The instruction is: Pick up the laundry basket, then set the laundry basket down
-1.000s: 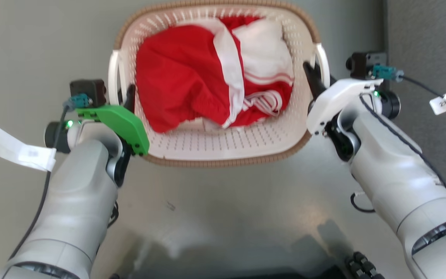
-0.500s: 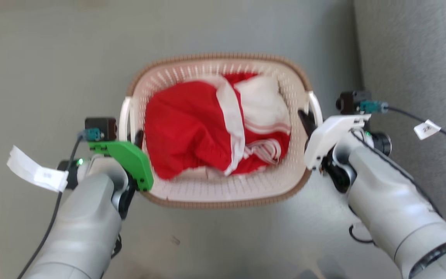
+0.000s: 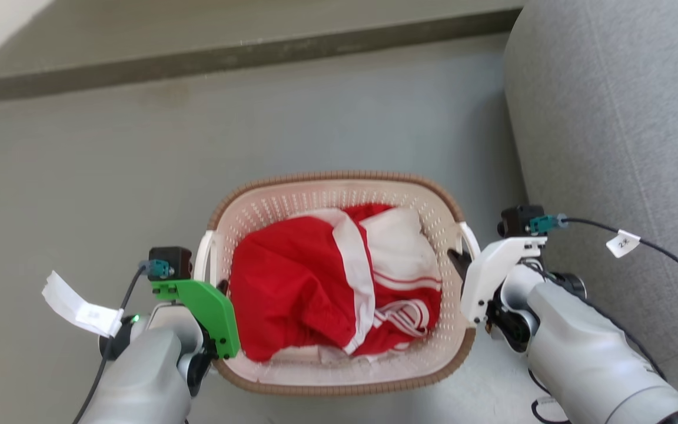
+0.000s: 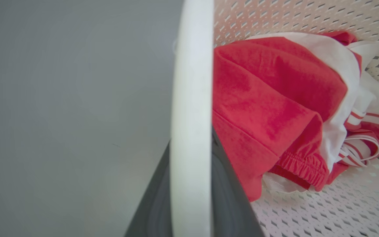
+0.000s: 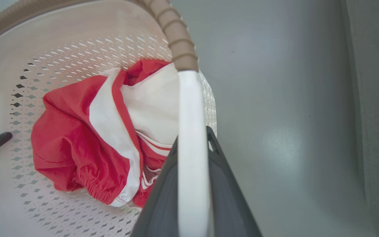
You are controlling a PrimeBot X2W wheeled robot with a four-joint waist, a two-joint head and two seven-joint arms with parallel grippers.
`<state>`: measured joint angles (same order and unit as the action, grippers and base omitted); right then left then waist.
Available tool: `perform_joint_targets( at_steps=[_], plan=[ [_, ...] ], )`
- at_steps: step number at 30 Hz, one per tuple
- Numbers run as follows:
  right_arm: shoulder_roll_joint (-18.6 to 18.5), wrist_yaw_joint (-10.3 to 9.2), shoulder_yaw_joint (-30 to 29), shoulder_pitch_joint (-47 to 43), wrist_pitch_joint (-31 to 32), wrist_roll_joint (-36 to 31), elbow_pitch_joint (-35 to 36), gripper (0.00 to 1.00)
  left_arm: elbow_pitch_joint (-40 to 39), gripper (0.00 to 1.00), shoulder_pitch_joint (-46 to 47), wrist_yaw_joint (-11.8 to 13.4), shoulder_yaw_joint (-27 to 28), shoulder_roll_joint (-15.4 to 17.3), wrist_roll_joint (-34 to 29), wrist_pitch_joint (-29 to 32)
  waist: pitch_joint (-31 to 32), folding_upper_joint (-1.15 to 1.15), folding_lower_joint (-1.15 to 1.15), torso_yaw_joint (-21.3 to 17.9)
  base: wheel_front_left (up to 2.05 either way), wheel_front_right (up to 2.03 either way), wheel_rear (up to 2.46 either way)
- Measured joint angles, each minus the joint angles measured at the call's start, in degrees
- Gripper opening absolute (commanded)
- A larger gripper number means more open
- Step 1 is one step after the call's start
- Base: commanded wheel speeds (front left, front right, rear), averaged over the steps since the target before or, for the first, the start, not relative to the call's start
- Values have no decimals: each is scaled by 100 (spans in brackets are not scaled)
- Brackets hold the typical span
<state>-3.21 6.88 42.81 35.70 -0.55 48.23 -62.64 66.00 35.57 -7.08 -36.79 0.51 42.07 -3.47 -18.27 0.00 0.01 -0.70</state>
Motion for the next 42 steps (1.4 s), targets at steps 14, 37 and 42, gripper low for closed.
perform_joint_targets(
  at_steps=[14,37,42],
  plan=[
    [-32,-43,323,-499,643,413,54,0,-11,0,-475,0,-301,38,322,561,1100,0,0,-33,0,0,0],
    [-79,-94,591,-687,1355,861,101,0,-111,0,-665,209,-646,79,703,1321,1642,0,0,-80,0,0,0],
    [-93,-94,638,-711,1455,918,109,0,-154,0,-684,258,-723,88,768,1412,1667,0,0,-76,0,0,0]
  ],
)
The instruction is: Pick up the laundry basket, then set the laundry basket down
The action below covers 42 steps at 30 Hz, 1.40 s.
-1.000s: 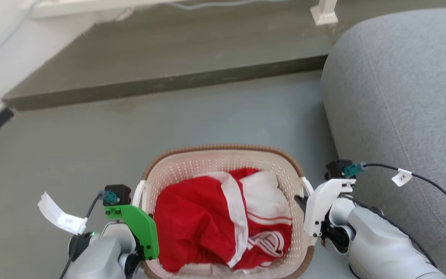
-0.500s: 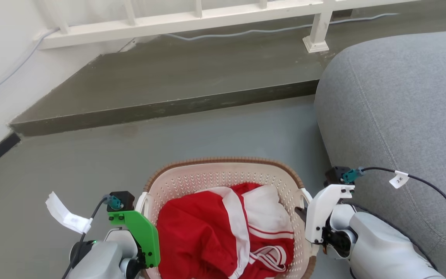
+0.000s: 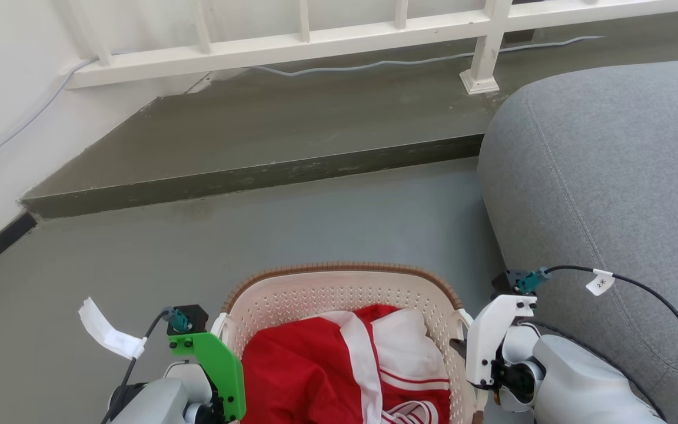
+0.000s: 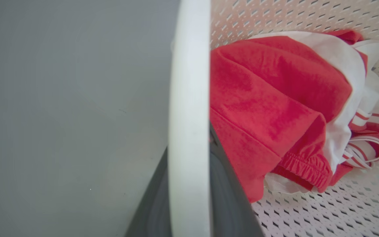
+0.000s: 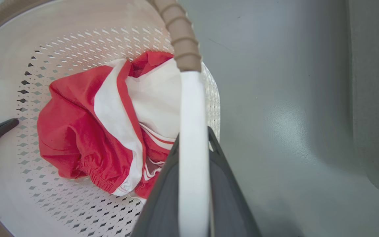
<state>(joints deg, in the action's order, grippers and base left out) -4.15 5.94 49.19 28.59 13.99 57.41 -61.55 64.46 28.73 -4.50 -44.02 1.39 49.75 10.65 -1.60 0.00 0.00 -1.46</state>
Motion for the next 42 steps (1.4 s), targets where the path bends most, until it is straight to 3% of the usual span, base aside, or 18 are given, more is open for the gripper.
perform_joint_targets(
  at_steps=[42],
  plan=[
    [-154,-1,392,15,177,320,88,0,-204,0,-28,252,-390,54,521,286,0,0,0,25,0,0,0]
  ],
)
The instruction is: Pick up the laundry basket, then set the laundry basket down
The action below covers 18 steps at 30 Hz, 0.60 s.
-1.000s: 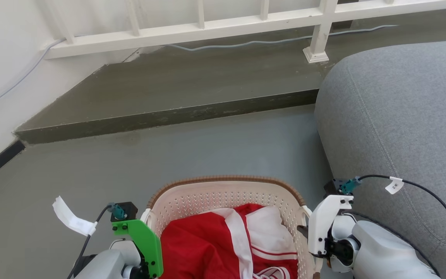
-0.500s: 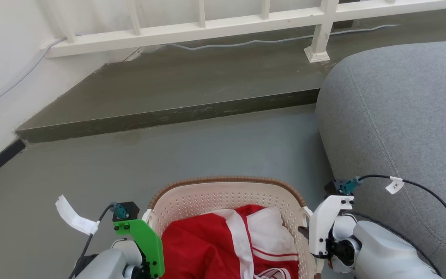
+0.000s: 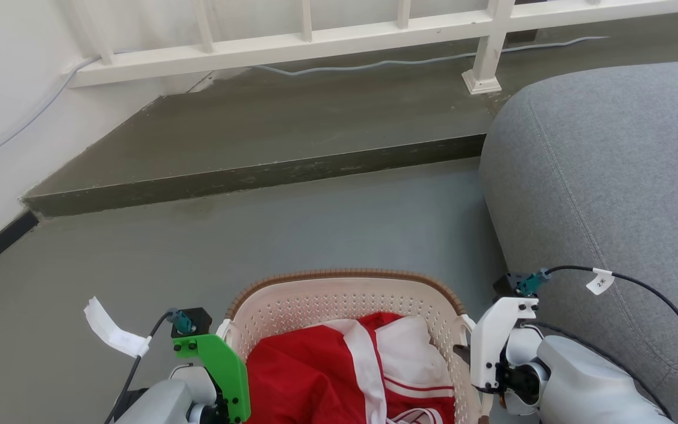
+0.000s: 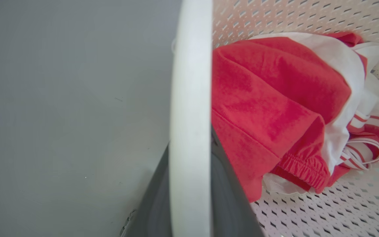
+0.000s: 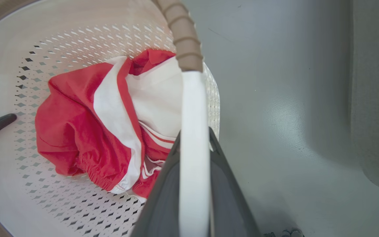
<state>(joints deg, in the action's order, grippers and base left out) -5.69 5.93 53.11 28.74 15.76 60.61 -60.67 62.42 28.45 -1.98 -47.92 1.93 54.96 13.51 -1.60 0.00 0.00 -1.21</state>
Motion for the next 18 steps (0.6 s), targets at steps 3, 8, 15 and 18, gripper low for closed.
perform_joint_targets(
  at_steps=[3,8,15,18],
  plan=[
    [-11,0,32,3,0,36,4,0,-2,0,0,2,-19,1,32,-1,-3,0,0,-3,0,0,0],
    [-18,0,85,5,-8,52,8,0,-9,0,0,44,-43,1,90,-1,-17,0,0,-11,0,0,0],
    [-63,-3,113,73,-71,99,136,0,-73,0,4,53,-43,22,134,-99,-170,0,0,-23,0,0,0],
    [-105,-3,142,182,-122,98,181,0,-146,0,25,104,-33,30,134,-215,-291,0,0,-30,0,0,0]
  ],
)
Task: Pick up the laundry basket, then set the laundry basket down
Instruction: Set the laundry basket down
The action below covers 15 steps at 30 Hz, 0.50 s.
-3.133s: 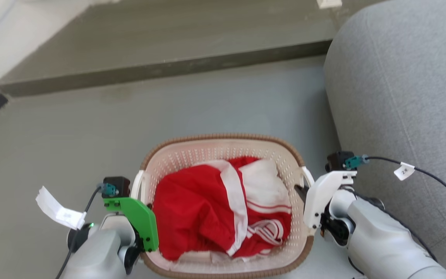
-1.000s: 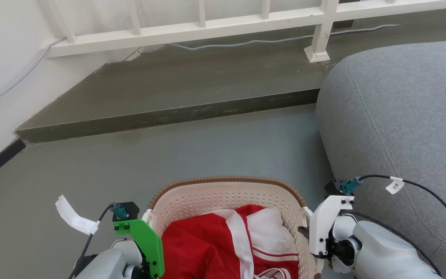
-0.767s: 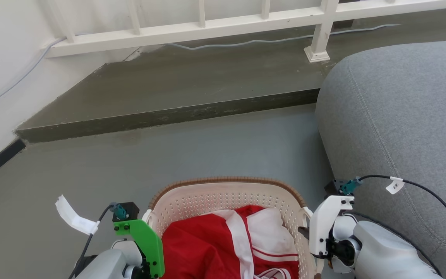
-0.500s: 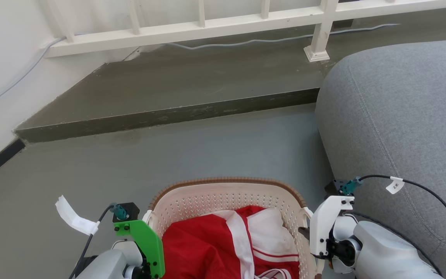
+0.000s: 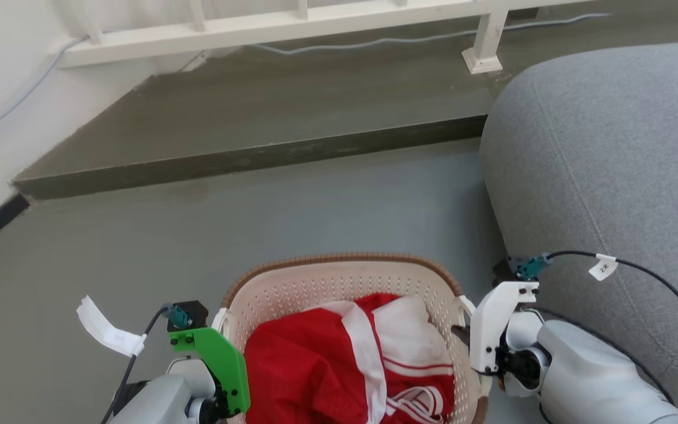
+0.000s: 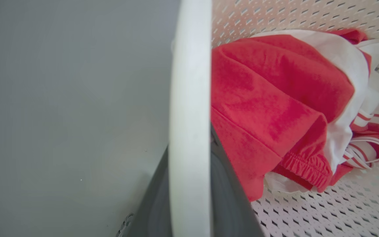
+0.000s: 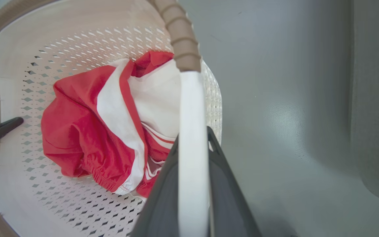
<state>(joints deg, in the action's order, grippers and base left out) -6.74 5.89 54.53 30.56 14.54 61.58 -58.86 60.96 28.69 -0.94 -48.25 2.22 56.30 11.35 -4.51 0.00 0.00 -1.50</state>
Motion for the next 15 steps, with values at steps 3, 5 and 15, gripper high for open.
perform_joint_targets(
  at_steps=[3,5,15],
  plan=[
    [-47,0,13,119,-101,-1,33,0,-38,0,81,8,12,-1,0,-148,-145,0,0,-11,0,0,0],
    [-57,0,25,193,-167,-4,59,0,-38,0,165,52,12,-1,0,-202,-251,0,0,-22,0,0,0],
    [-102,0,31,539,-554,-30,153,0,-33,0,557,124,29,3,-12,-547,-790,0,0,-100,0,0,0]
  ],
)
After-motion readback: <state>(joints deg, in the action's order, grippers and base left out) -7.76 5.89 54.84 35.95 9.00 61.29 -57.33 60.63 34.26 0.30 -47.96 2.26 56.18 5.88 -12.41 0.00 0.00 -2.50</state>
